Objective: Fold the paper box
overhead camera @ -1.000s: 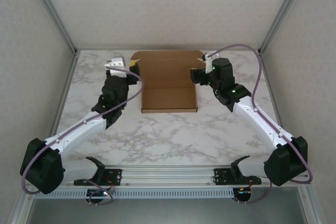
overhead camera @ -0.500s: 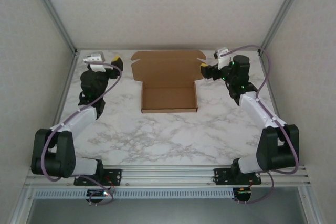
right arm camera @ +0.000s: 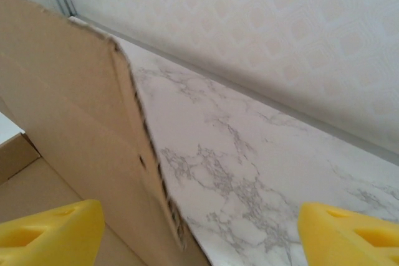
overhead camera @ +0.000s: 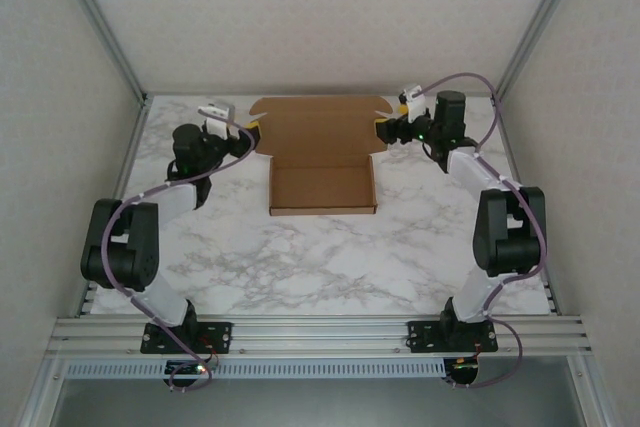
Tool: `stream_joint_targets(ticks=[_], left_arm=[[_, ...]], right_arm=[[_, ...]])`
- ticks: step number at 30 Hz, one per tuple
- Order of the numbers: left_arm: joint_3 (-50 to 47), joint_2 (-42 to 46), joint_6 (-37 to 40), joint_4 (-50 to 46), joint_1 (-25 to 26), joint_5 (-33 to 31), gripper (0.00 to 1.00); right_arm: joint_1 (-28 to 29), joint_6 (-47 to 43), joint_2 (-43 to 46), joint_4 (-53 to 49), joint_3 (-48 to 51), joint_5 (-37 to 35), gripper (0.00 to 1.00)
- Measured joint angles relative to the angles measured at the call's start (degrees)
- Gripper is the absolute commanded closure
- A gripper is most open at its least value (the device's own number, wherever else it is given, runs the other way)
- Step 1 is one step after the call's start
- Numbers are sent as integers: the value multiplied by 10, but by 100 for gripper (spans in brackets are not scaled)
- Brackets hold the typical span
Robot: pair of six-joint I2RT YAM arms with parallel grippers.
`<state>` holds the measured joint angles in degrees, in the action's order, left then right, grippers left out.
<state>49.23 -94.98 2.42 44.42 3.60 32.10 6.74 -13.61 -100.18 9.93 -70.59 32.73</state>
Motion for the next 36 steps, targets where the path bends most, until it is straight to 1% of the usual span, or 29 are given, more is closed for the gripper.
stream_joint_targets(ticks=[4, 6, 9, 11, 13, 17, 19, 21, 24, 27, 32, 36], left_arm=[[42, -24, 33, -45, 7, 16, 38], [60, -34, 49, -69, 17, 18, 45], [82, -48, 68, -101, 31, 19, 62], [85, -51, 75, -113, 37, 14, 74], [85, -52, 75, -120, 39, 11, 84], [85, -52, 70, -121, 47, -5, 94], [85, -52, 63, -119, 56, -20, 97], [84, -51, 55, -116, 64, -40, 99], [68, -47, 24, -91, 73, -70, 100], [37, -37, -17, -53, 83, -96, 100], [-1, -26, -77, 4, 107, -144, 100], [-8, -26, -114, 19, 142, -215, 100]], right_arm=[[3, -10, -24, -26, -40, 17, 30], [6, -17, -29, -37, -48, 18, 34], [14, -25, -31, -52, -49, 18, 45], [22, -33, -32, -70, -51, 13, 59], [28, -37, -34, -83, -57, 3, 65], [42, -34, -34, -89, -57, -30, 81], [49, -25, -32, -90, -54, -52, 86], [58, -15, -28, -90, -51, -81, 86], [74, 12, -19, -93, -48, -132, 81], [90, 63, -4, -82, -32, -183, 80], [113, 184, 17, -51, -1, -251, 80], [125, 278, 19, -20, 14, -301, 81]])
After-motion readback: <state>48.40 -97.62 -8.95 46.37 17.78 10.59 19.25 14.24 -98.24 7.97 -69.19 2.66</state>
